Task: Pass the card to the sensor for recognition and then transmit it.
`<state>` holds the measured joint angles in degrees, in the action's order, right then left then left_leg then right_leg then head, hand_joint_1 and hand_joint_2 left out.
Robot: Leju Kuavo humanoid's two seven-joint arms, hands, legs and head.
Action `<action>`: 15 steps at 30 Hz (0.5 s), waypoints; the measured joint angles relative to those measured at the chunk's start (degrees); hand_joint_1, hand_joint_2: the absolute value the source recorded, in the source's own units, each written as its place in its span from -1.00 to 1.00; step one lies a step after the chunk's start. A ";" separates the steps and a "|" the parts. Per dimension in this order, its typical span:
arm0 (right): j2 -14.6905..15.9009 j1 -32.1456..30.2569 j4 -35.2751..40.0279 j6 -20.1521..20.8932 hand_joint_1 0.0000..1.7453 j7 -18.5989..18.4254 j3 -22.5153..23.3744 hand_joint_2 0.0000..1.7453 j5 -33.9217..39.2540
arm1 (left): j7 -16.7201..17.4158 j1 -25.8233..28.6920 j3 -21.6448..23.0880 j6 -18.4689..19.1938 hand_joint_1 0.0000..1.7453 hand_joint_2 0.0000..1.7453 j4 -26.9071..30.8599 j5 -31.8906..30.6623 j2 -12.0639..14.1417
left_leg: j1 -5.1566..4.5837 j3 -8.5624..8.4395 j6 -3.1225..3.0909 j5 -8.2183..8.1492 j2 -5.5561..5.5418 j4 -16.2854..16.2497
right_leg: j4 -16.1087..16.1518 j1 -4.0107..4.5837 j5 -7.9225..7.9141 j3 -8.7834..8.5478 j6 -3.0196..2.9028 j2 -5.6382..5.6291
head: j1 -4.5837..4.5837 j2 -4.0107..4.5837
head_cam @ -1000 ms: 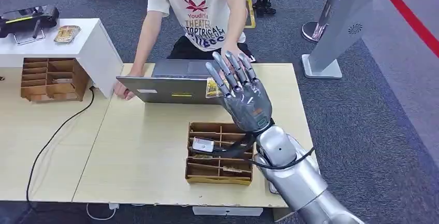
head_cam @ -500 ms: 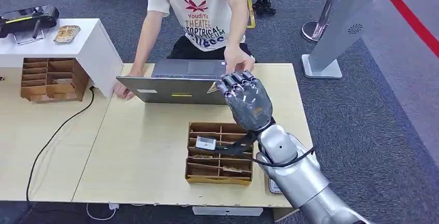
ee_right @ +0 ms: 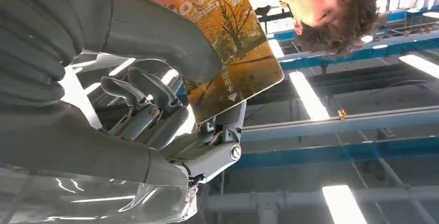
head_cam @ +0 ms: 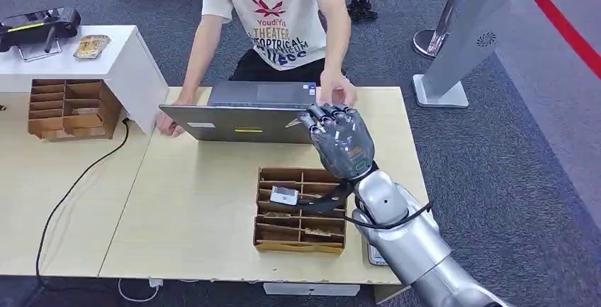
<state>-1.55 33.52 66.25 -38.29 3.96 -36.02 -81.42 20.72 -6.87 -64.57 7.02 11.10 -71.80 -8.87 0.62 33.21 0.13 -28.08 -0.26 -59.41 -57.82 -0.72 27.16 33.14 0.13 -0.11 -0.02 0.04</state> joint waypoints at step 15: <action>-0.55 -2.92 3.00 -0.02 1.00 3.54 1.86 1.00 4.92 | 0.00 0.02 0.00 -0.35 -1.00 -1.00 0.00 0.07 0.00 | 0.00 0.01 0.00 0.00 -0.01 0.00 | 0.00 0.00 0.00 0.00 0.00 0.01 | 0.00 0.00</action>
<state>-2.10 30.59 69.25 -38.32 7.50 -34.16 -76.49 20.72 -6.85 -64.57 6.67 11.10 -71.73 -8.87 0.62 33.22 0.13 -28.09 -0.27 -59.41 -57.82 -0.72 27.16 33.15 0.13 -0.10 -0.02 0.04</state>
